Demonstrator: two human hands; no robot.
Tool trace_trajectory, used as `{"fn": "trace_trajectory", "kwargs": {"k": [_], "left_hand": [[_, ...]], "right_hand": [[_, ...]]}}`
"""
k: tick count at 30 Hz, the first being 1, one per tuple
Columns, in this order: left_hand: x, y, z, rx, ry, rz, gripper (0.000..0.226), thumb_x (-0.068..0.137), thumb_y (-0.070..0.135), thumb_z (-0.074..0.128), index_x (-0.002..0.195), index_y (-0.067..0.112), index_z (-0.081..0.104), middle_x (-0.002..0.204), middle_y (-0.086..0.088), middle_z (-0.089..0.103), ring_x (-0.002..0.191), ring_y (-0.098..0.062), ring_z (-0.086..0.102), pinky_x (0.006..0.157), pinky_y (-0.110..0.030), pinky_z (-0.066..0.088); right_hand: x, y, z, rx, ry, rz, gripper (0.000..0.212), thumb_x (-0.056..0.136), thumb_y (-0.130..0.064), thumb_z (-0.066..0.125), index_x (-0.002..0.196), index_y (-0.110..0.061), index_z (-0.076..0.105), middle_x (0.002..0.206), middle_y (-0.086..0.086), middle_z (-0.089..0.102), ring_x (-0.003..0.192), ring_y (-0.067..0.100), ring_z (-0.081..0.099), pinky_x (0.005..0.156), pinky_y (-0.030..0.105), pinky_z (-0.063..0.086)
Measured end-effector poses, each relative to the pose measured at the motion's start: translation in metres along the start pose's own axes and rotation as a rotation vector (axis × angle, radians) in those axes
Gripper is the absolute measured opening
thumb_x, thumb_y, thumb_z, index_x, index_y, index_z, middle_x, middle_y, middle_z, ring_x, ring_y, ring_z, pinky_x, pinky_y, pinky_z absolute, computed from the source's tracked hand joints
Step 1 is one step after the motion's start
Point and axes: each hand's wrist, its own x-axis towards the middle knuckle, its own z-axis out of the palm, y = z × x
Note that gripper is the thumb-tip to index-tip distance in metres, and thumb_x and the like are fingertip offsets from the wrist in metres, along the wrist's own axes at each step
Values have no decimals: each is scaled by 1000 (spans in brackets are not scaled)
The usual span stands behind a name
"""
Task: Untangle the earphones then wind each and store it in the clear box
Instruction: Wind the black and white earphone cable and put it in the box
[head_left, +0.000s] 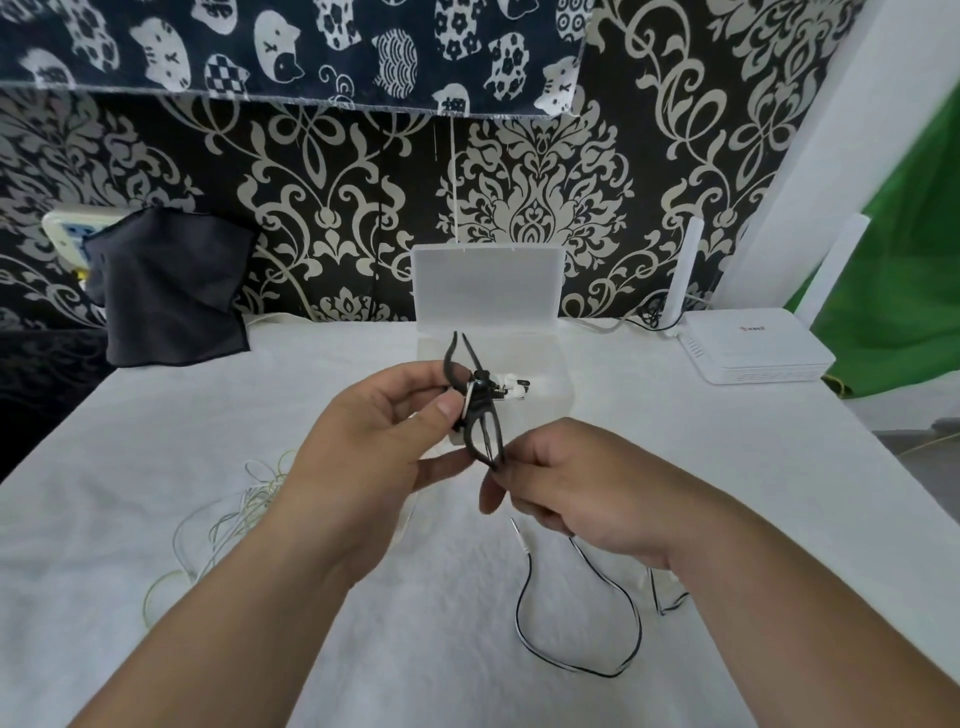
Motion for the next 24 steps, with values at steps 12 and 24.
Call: {"fn": "trace_trajectory", "kwargs": {"k": [12, 24], "left_hand": [[-3, -8, 5, 425, -25, 35, 19, 94, 11, 66, 97, 29, 73, 93, 7, 73, 87, -35, 70, 78, -40, 62], [-9, -3, 8, 168, -320, -44, 22, 93, 3, 60, 96, 19, 76, 95, -3, 71, 82, -17, 71, 73, -38, 60]], "right_hand": [[-14, -18, -21, 148, 236, -303, 23, 91, -30, 62, 79, -16, 74, 52, -5, 37, 46, 9, 30, 50, 23, 27], [-8, -8, -27, -84, 619, -156, 22, 94, -30, 65, 76, -19, 73, 50, -9, 50, 45, 4, 42, 46, 15, 33]]}}
